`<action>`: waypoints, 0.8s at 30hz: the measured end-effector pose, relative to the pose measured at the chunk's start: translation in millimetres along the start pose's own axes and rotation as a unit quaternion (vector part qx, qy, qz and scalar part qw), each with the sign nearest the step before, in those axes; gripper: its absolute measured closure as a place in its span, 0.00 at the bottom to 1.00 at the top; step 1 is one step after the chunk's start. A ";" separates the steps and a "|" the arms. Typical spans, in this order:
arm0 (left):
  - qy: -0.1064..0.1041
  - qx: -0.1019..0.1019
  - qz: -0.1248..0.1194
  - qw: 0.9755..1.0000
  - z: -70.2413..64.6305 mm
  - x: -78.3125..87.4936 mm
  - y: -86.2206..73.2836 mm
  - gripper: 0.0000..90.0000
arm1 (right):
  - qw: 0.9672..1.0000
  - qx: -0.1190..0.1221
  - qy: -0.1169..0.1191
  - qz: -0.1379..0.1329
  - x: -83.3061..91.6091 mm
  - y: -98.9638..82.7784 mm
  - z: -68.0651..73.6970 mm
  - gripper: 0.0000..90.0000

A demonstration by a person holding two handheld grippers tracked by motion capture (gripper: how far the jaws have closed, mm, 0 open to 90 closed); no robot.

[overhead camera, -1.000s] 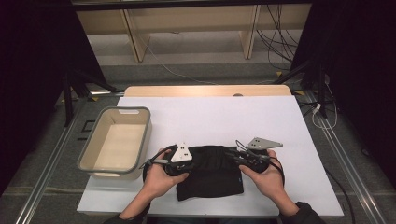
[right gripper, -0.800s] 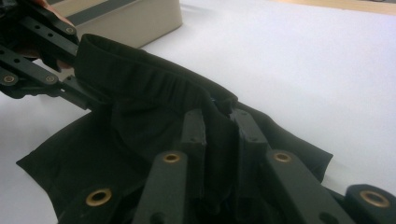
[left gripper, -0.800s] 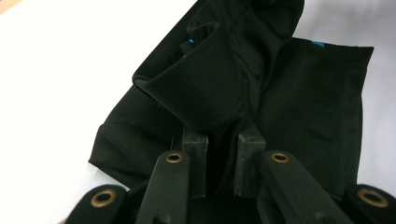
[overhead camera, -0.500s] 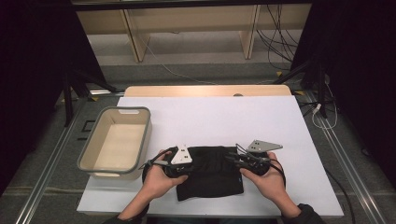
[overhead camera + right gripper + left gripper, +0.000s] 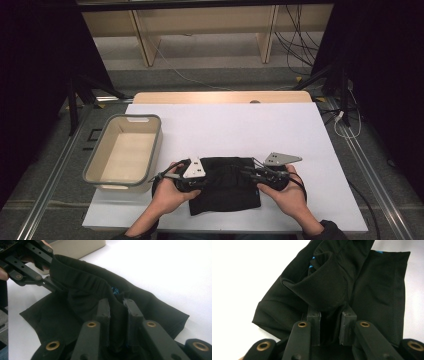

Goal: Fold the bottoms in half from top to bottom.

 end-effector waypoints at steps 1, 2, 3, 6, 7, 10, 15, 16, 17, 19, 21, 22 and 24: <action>0.000 0.000 0.000 1.000 -0.2 0.0 -0.1 0.83 | 1.000 0.002 0.001 0.001 0.1 -0.7 0.5 0.86; 0.000 0.000 -0.001 1.000 -0.4 0.0 -0.2 0.82 | 1.000 0.003 0.001 0.003 0.3 -1.3 0.9 0.86; 0.000 -0.001 -0.001 1.000 -0.7 0.0 -0.2 0.82 | 1.000 0.003 0.001 0.006 0.7 -2.1 1.2 0.86; -0.002 -0.001 -0.001 1.000 -1.5 0.1 -0.8 0.81 | 1.000 0.005 0.003 0.007 1.0 -3.0 2.8 0.86; -0.002 -0.001 -0.001 1.000 -1.6 0.1 -1.0 0.80 | 1.000 0.007 0.003 0.005 0.8 -3.0 3.2 0.86; -0.002 0.001 0.001 1.000 -1.8 0.8 -2.0 0.77 | 1.000 0.009 0.007 0.006 1.3 -4.1 5.1 0.86; -0.009 0.004 0.000 1.000 -4.2 2.5 -2.4 0.69 | 1.000 0.013 0.012 0.009 2.6 -6.8 7.5 0.86; -0.012 0.006 -0.002 1.000 -5.3 2.8 -2.0 0.68 | 1.000 0.014 0.012 0.009 2.7 -7.1 7.9 0.86; -0.016 0.006 -0.002 1.000 -6.4 3.6 -1.9 0.66 | 1.000 0.015 0.013 0.009 3.0 -7.4 8.6 0.86; -0.022 0.008 -0.004 1.000 -8.3 4.9 -1.7 0.64 | 1.000 0.017 0.014 0.012 3.7 -8.5 9.4 0.86; -0.023 0.009 -0.004 1.000 -8.7 7.1 -2.3 0.63 | 1.000 0.018 0.015 0.012 4.1 -9.3 9.9 0.86; -0.024 0.010 -0.005 1.000 -9.0 8.3 -2.7 0.63 | 1.000 0.018 0.016 0.011 4.3 -9.6 10.2 0.86; -0.026 0.011 -0.008 1.000 -9.7 11.2 -2.7 0.63 | 1.000 0.020 0.018 0.013 4.2 -10.6 10.8 0.86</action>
Point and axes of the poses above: each handheld gripper's, and its own axes: x roughly backward along the jaws, y roughly out of its top, z roughly to its left, the point moved 10 cm from there along -x, roughly forward along the jaws, and after that the axes turned 12 degrees about z, right-handed, at the moved point
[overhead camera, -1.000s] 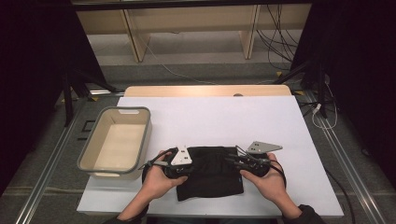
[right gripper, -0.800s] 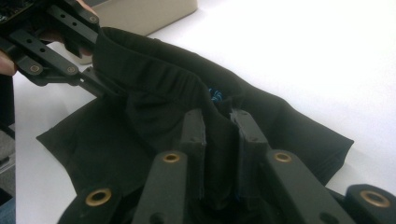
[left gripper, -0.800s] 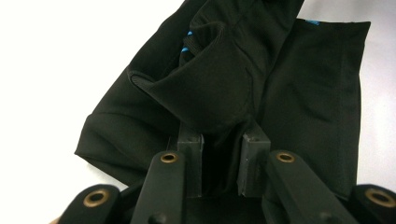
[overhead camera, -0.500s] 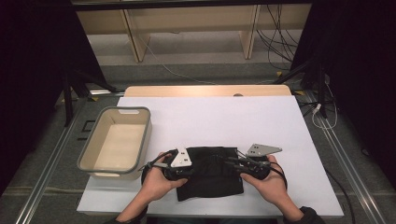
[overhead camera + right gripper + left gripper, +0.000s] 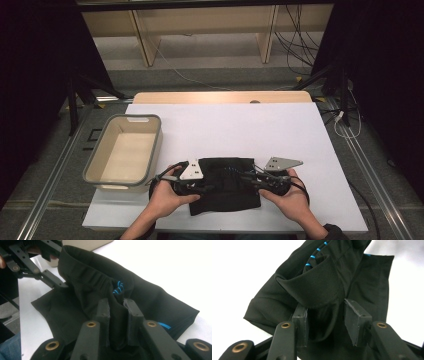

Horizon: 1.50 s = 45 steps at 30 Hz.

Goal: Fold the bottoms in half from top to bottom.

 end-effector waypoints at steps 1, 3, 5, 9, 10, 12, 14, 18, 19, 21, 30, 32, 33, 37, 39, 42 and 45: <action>-0.001 -0.001 -0.001 1.000 -0.5 1.2 -0.2 0.64 | 1.000 0.001 0.001 0.002 0.0 -0.9 0.6 0.86; 0.000 -0.005 -0.003 1.000 -1.9 3.2 -0.7 0.65 | 1.000 0.003 0.002 0.004 0.1 -2.1 1.4 0.85; 0.003 -0.013 -0.006 1.000 -2.6 4.5 -1.3 0.69 | 1.000 0.005 0.003 0.005 0.5 -3.2 2.2 0.85; 0.011 -0.016 -0.004 1.000 -0.8 10.3 -4.4 0.81 | 1.000 0.010 0.002 0.010 1.1 -6.0 3.1 0.85; 0.015 -0.017 -0.004 1.000 0.7 13.1 -4.7 0.83 | 1.000 0.010 0.003 0.010 1.4 -6.7 3.4 0.85; 0.024 -0.017 -0.005 1.000 4.8 19.9 -3.4 0.86 | 1.000 0.013 0.004 0.011 1.6 -8.2 4.2 0.85; 0.030 -0.014 -0.008 0.999 7.6 23.9 -2.4 0.89 | 1.000 0.015 0.005 0.015 1.2 -10.1 4.8 0.85; 0.038 -0.002 -0.011 0.999 14.6 30.5 -3.3 0.92 | 1.000 0.022 0.005 0.018 1.7 -11.4 6.3 0.85; 0.040 0.003 -0.012 0.999 16.7 32.2 -3.5 0.92 | 0.999 0.024 0.006 0.020 1.8 -12.0 6.6 0.85; 0.046 0.017 -0.019 0.999 21.7 34.9 -2.2 0.94 | 0.999 0.025 0.007 0.021 1.4 -12.6 7.4 0.85; 0.046 0.058 -0.034 0.997 39.0 16.8 17.1 0.98 | 0.999 0.030 0.008 0.026 1.1 -14.1 8.8 0.85; 0.033 0.059 -0.033 0.997 39.8 9.0 22.3 0.99 | 0.999 0.033 0.008 0.028 1.5 -14.6 8.6 0.85; 0.024 0.061 -0.034 0.997 39.1 5.3 24.6 0.99 | 0.999 0.033 0.008 0.028 1.7 -14.8 8.4 0.85; -0.016 0.060 -0.038 0.997 31.3 -6.0 30.3 0.99 | 0.999 0.027 0.010 0.027 1.6 -15.1 7.1 0.81; -0.022 0.054 -0.033 0.998 27.6 -8.6 29.1 0.99 | 1.000 0.013 0.018 0.019 3.1 -13.7 6.3 0.75; -0.029 0.045 -0.031 0.998 22.0 -9.2 28.1 0.99 | 1.000 -0.003 0.030 0.002 6.5 -9.3 5.1 0.70; -0.036 0.031 -0.025 0.999 15.1 -9.2 27.4 0.99 | 0.999 -0.023 0.039 -0.016 11.3 -4.1 4.9 0.66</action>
Point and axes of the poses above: each handheld gripper's, and its own axes: x roughly backward along the jaws, y roughly out of its top, z roughly to its left, the point moved 10 cm from there along -x, roughly forward along the jaws, and after that the axes turned 12 degrees about z, right-handed, at the moved point
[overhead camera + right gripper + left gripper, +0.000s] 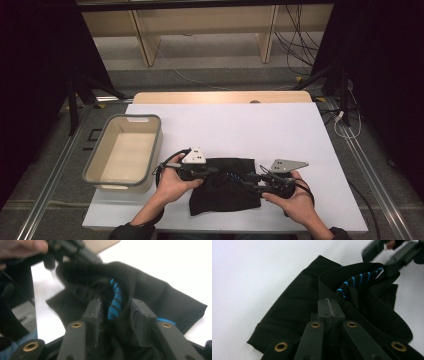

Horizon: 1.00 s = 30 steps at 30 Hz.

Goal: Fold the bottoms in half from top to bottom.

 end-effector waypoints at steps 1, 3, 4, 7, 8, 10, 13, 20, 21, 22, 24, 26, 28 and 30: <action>-0.003 -0.005 0.002 1.000 -2.7 -0.3 -0.7 0.99 | 1.000 -0.008 0.002 -0.007 1.8 1.9 -0.5 0.65; -0.009 -0.015 0.007 1.000 -7.8 -0.2 -2.6 0.99 | 1.000 -0.018 -0.001 -0.022 5.2 5.4 -2.4 0.65; -0.012 -0.020 0.011 1.000 -10.1 0.2 -3.9 0.99 | 0.999 -0.025 -0.005 -0.029 7.1 7.1 -4.2 0.65; -0.019 -0.033 0.021 0.999 -16.5 0.6 -8.5 0.99 | 0.999 -0.042 -0.012 -0.033 7.8 6.8 -8.8 0.69; -0.021 -0.036 0.025 0.999 -18.1 0.6 -9.8 0.99 | 0.998 -0.049 -0.016 -0.029 6.5 5.1 -10.5 0.71; -0.023 -0.043 0.035 0.998 -21.7 0.2 -13.9 0.99 | 0.998 -0.055 -0.016 -0.022 4.5 2.6 -10.9 0.75; -0.031 -0.049 0.050 0.997 -25.6 -0.8 -19.7 0.99 | 0.998 -0.062 -0.014 -0.022 5.0 3.1 -9.4 0.79; -0.039 -0.062 0.067 0.995 -34.5 -4.8 -25.7 0.99 | 0.995 -0.089 -0.013 -0.044 14.2 8.4 -12.0 0.86; -0.039 -0.063 0.068 0.995 -35.0 -4.8 -25.8 0.99 | 0.996 -0.086 -0.015 -0.034 12.0 5.9 -11.2 0.87; -0.037 -0.063 0.068 0.995 -35.0 -4.3 -25.3 0.99 | 0.996 -0.083 -0.011 -0.019 8.7 3.2 -8.4 0.89; -0.035 -0.061 0.063 0.996 -35.7 -2.7 -22.6 0.99 | 0.997 -0.070 -0.005 0.012 1.1 -2.7 -1.8 0.90; -0.033 -0.059 0.053 0.996 -38.1 -1.4 -18.6 0.98 | 0.998 -0.057 -0.001 0.034 -5.4 -6.9 4.6 0.91; -0.035 -0.061 0.048 0.996 -43.0 -1.6 -16.2 0.98 | 0.997 -0.046 -0.002 0.055 -9.4 -11.2 8.1 0.92; -0.040 -0.067 0.053 0.996 -47.7 -2.6 -16.6 0.98 | 0.997 -0.039 -0.002 0.071 -12.0 -14.8 9.7 0.93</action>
Point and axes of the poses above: each handheld gripper's, and its own axes: x roughly backward along the jaws, y roughly out of its top, z roughly to its left, the point moved 10 cm from there along -x, roughly forward along the jaws, and after that the axes turned 12 degrees about z, right-handed, at the moved point
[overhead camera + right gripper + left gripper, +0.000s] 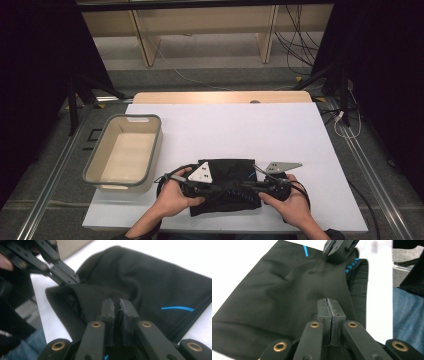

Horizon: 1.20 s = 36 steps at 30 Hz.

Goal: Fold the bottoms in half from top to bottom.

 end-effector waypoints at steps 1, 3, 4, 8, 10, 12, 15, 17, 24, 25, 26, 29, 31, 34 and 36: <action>-0.003 -0.003 0.004 1.000 -1.8 -1.3 -0.9 0.99 | 1.000 0.001 -0.001 0.005 -1.1 -1.3 0.0 0.93; -0.012 -0.004 0.013 1.000 -5.1 -4.4 -3.7 0.99 | 1.000 0.002 -0.006 0.019 -2.9 -4.9 -1.3 0.94; -0.017 -0.006 0.019 1.000 -7.2 -6.1 -5.3 0.99 | 1.000 0.004 -0.010 0.028 -4.1 -7.1 -2.1 0.94; -0.022 -0.015 0.043 0.999 -11.9 -15.1 -12.8 0.99 | 0.999 0.005 -0.015 0.050 -8.2 -13.1 -3.7 0.94; -0.025 -0.014 0.045 0.999 -12.8 -18.0 -15.6 0.99 | 0.998 0.004 -0.017 0.055 -9.2 -14.7 -4.3 0.94; -0.026 -0.011 0.044 0.999 -12.9 -17.6 -16.4 0.99 | 0.998 0.005 -0.025 0.060 -10.1 -16.4 -7.0 0.95; -0.025 -0.008 0.042 0.999 -12.7 -17.5 -17.3 0.99 | 0.998 0.001 -0.030 0.062 -10.7 -17.9 -9.8 0.96; -0.023 -0.009 0.042 0.999 -12.8 -17.5 -17.3 0.99 | 0.998 -0.001 -0.028 0.062 -10.8 -18.3 -10.4 0.96; -0.019 -0.006 0.032 0.999 -11.4 -14.3 -13.9 0.94 | 0.998 -0.003 -0.028 0.050 -9.2 -16.1 -11.7 0.91; -0.020 0.001 0.019 1.000 -10.4 -11.3 -10.9 0.92 | 0.999 -0.002 -0.029 0.044 -7.9 -14.8 -12.7 0.89; -0.019 0.004 0.013 1.000 -9.4 -9.6 -9.2 0.90 | 0.999 0.001 -0.032 0.038 -6.6 -13.5 -13.7 0.87; -0.012 0.009 -0.015 1.000 -5.6 -3.7 -3.0 0.83 | 0.999 0.013 -0.045 0.015 -1.7 -9.4 -16.3 0.81; -0.009 0.016 -0.028 0.999 -2.3 -0.4 -0.2 0.74 | 0.999 0.018 -0.050 -0.003 2.2 -7.2 -18.4 0.76; 0.004 0.042 -0.050 0.998 6.6 4.4 3.8 0.57 | 0.998 0.022 -0.057 -0.035 10.4 -2.5 -22.2 0.67; 0.016 0.061 -0.065 0.996 12.7 7.5 6.0 0.47 | 0.997 0.018 -0.058 -0.051 14.8 -0.2 -23.8 0.63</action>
Point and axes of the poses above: each handheld gripper's, and its own axes: x roughly backward along the jaws, y roughly out of its top, z roughly to its left, the point moved 10 cm from there along -x, roughly forward along the jaws, and after that the axes turned 12 degrees about z, right-handed, at the moved point
